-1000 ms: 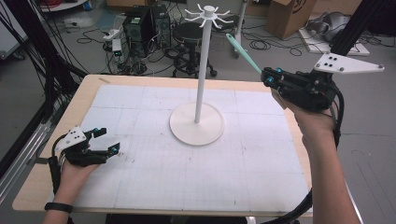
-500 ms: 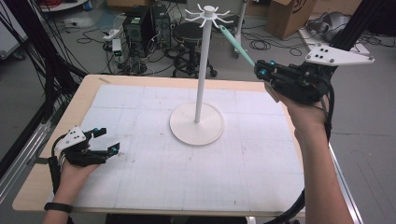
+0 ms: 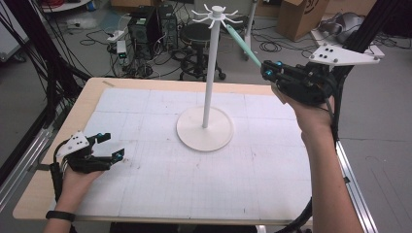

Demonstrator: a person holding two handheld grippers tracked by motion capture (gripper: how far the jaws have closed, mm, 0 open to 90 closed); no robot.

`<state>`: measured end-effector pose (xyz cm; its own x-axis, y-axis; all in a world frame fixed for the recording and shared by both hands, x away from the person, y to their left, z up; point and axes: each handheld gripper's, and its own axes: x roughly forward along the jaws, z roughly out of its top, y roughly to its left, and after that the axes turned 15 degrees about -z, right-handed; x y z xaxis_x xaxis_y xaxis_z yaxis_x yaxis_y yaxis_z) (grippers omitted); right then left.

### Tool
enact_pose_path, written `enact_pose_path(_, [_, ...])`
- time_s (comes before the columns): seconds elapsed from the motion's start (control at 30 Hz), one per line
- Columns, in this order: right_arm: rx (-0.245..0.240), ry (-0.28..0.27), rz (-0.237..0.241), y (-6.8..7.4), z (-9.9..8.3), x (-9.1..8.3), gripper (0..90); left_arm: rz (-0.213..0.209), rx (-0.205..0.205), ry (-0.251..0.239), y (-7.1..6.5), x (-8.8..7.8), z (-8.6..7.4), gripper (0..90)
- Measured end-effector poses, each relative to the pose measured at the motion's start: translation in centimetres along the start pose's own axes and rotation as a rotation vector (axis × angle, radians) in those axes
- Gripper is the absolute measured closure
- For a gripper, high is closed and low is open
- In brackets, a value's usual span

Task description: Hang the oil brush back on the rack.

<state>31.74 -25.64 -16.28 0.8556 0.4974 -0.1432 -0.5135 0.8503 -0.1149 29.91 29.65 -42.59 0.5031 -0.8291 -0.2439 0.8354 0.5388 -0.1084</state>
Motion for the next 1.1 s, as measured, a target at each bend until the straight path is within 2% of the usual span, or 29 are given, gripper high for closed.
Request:
enact_pose_path(0.47, [0.023, 0.058, -0.007, 0.1, -0.9, 2.6, 82.4, -0.006, 0.003, 0.006, 0.0, 0.0, 0.0, 15.6])
enact_pose_path(0.67, [0.022, 0.095, -0.007, 0.6, -1.6, 3.9, 80.5, -0.007, 0.003, 0.009, 0.0, 0.0, 0.0, 15.6])
enact_pose_path(0.87, [0.028, 0.11, -0.016, 1.1, -2.1, 5.0, 66.9, -0.009, 0.004, 0.006, 0.0, 0.0, 0.0, 15.6])
enact_pose_path(1.1, [0.033, 0.105, 0.023, 0.9, -3.7, 4.4, 51.2, -0.012, 0.003, 0.006, 0.0, 0.0, 0.0, 15.6])
